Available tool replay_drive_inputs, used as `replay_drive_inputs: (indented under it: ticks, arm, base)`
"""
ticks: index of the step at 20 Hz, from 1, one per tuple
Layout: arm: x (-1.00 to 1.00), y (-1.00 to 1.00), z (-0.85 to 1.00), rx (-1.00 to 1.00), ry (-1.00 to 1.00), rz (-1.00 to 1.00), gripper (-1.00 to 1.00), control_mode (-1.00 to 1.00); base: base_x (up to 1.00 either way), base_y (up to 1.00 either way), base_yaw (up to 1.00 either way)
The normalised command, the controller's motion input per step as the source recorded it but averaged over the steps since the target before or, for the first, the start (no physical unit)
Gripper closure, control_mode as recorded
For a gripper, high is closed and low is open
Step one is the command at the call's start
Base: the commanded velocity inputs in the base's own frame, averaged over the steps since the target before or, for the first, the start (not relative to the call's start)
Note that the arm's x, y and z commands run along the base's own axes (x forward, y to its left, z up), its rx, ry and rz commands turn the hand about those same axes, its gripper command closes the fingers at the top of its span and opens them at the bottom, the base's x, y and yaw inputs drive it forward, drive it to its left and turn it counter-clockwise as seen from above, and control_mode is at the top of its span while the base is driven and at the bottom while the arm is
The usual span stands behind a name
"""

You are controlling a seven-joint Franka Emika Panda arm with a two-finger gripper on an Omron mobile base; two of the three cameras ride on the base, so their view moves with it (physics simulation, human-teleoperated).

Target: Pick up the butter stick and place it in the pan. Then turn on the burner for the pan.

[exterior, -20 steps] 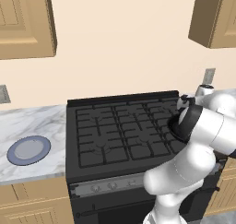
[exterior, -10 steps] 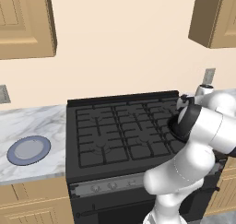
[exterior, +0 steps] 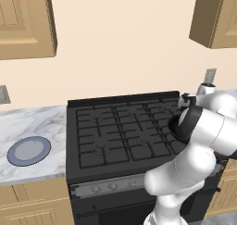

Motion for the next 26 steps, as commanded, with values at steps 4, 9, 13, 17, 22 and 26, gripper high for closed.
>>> replay_drive_inputs:
  ticks: [4,9,13,17,22,26]
  arm:
    - [-0.26,-0.09,0.40,0.00,-0.09,0.00,-1.00,-1.00]
    - [-0.38,-0.02,0.35,0.00,-0.10,0.00,-1.00,-1.00]
    - [-0.39,0.00,0.28,0.00,-0.09,0.00,-1.00,-1.00]
    - [-0.32,0.00,0.15,0.00,-0.08,0.00,-1.00,-1.00]
    - [-0.34,0.00,0.01,0.00,-0.09,0.00,-1.00,-1.00]
    - [-0.32,0.00,0.00,0.00,-0.07,0.00,-1.00,-1.00]
  base:
    - [0.00,0.00,0.00]
    - [0.00,0.00,0.00]
    - [0.00,0.00,0.00]
    - [0.00,0.00,0.00]
    - [0.00,0.00,0.00]
    - [0.00,0.00,0.00]
